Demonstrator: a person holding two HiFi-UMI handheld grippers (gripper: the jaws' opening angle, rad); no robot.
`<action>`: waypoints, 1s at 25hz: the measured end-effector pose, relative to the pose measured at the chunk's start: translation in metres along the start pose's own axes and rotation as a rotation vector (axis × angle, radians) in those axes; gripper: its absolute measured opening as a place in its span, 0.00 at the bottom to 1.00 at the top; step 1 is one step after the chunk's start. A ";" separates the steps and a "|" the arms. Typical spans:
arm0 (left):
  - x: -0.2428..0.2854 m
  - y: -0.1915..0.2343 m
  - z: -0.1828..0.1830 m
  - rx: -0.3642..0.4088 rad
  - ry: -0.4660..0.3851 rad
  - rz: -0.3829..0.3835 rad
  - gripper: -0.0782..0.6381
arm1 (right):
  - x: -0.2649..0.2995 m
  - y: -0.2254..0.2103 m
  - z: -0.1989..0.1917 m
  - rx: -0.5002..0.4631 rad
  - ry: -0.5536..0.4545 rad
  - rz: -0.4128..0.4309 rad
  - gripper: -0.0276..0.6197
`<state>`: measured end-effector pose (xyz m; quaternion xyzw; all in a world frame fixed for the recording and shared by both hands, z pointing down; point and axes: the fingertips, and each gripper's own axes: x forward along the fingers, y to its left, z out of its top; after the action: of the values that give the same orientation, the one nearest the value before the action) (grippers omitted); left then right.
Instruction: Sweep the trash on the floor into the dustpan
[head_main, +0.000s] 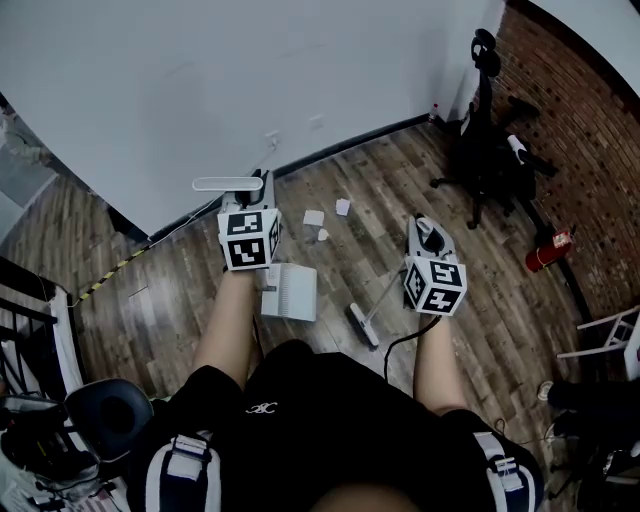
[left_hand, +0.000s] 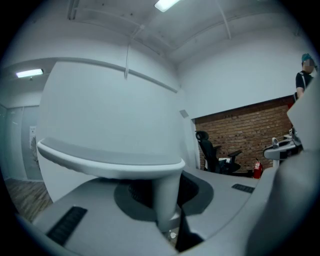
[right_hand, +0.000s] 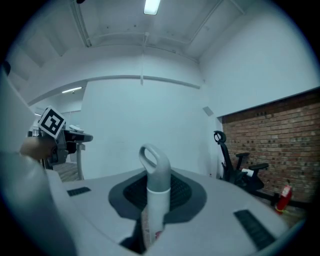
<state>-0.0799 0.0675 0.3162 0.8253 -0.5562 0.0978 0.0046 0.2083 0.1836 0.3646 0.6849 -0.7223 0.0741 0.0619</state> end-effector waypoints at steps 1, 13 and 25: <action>0.002 0.000 0.005 -0.003 -0.008 0.005 0.19 | 0.000 -0.006 -0.002 -0.001 0.003 -0.008 0.13; 0.082 0.009 -0.019 -0.046 0.021 -0.021 0.19 | 0.070 -0.047 -0.003 -0.039 0.028 -0.097 0.13; 0.189 0.079 -0.049 -0.104 0.074 -0.009 0.19 | 0.212 -0.038 0.039 -0.090 0.045 -0.084 0.13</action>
<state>-0.0920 -0.1307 0.3878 0.8223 -0.5562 0.0994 0.0686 0.2347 -0.0338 0.3678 0.7092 -0.6940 0.0543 0.1117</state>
